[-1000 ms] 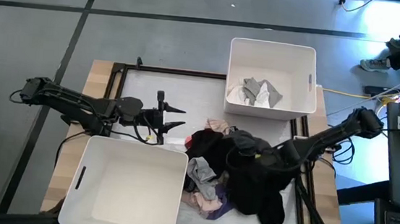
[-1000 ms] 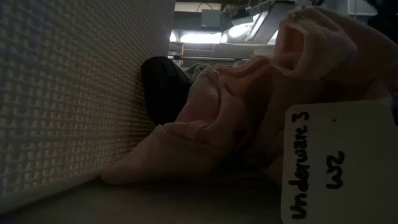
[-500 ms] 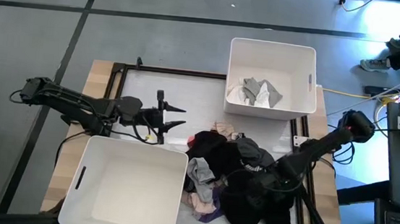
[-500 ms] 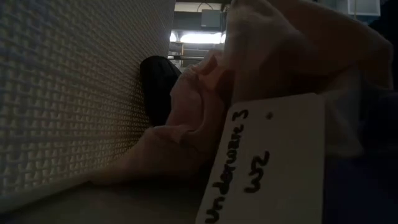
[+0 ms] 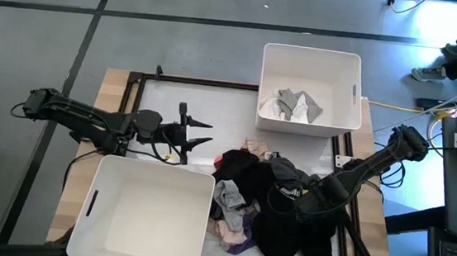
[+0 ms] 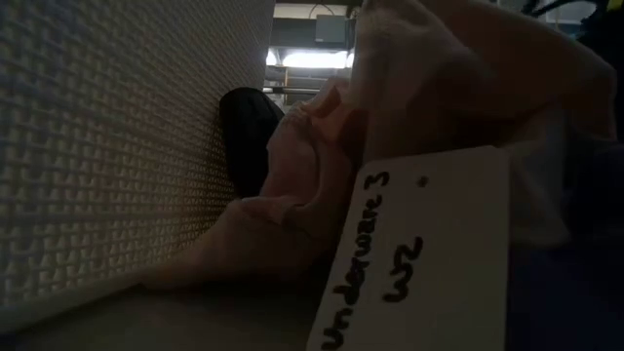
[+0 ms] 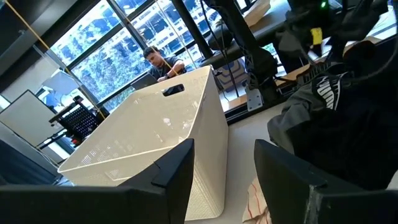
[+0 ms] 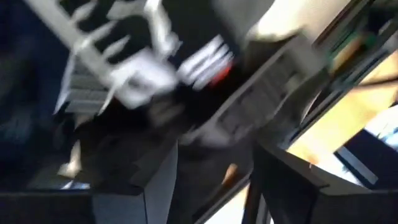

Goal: Sort clothes
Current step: Put the gray sock into the top white laundry bin

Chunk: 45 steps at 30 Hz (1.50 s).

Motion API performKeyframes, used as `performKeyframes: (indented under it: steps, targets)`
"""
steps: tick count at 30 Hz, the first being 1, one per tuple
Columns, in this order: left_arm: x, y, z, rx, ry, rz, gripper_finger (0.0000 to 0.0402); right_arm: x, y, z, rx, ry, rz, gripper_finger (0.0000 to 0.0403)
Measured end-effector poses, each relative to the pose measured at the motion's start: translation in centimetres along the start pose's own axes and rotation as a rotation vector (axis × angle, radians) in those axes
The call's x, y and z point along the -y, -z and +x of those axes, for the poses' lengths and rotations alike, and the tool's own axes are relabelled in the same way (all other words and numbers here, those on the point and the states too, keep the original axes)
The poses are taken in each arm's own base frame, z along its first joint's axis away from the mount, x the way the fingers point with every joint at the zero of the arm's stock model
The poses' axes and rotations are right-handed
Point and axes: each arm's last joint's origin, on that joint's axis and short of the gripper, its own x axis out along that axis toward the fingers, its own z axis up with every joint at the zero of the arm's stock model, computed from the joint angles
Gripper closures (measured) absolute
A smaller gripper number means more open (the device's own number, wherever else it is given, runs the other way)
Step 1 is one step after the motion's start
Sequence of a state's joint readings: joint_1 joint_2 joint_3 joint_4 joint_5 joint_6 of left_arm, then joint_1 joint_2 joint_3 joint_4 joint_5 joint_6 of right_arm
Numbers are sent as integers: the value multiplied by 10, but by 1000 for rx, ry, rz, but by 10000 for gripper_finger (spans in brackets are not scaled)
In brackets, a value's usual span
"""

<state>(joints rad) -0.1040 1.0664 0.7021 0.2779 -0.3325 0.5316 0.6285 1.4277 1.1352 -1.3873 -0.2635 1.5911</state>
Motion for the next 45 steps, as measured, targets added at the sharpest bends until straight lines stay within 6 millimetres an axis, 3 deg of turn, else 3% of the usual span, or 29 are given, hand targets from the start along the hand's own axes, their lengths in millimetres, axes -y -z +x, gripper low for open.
performKeyframes:
  steps: [4, 7, 10, 13, 21, 28, 31, 35, 39, 42, 45]
  targets:
    - [0, 0, 0, 0, 0, 0, 243, 5, -9, 18, 145, 57, 10, 194]
    - [0, 0, 0, 0, 0, 0, 243, 6, -13, 37, 84, 54, 11, 194]
    - [0, 0, 0, 0, 0, 0, 243, 0, -16, 55, 38, -33, -78, 194]
    - [0, 0, 0, 0, 0, 0, 243, -10, -23, 65, 171, -143, -185, 194]
    - [0, 0, 0, 2, -1, -1, 243, -18, -68, 54, 597, -164, -307, 194]
    - [0, 0, 0, 2, -1, -1, 243, -25, -99, 37, 827, -165, -388, 194]
    - [0, 0, 0, 2, -2, -1, 243, -31, -103, 20, 869, -186, -425, 194]
    - [0, 0, 0, 2, -2, -1, 243, -33, -94, -14, 781, -201, -475, 194]
    - [0, 0, 0, 2, -2, -1, 243, -28, -68, -46, 588, -241, -451, 194]
    - [0, 0, 0, 2, -1, -1, 243, -24, -46, -56, 461, -260, -385, 194]
    - [0, 0, 0, 1, -1, -1, 243, -22, -23, -51, 359, -244, -333, 194]
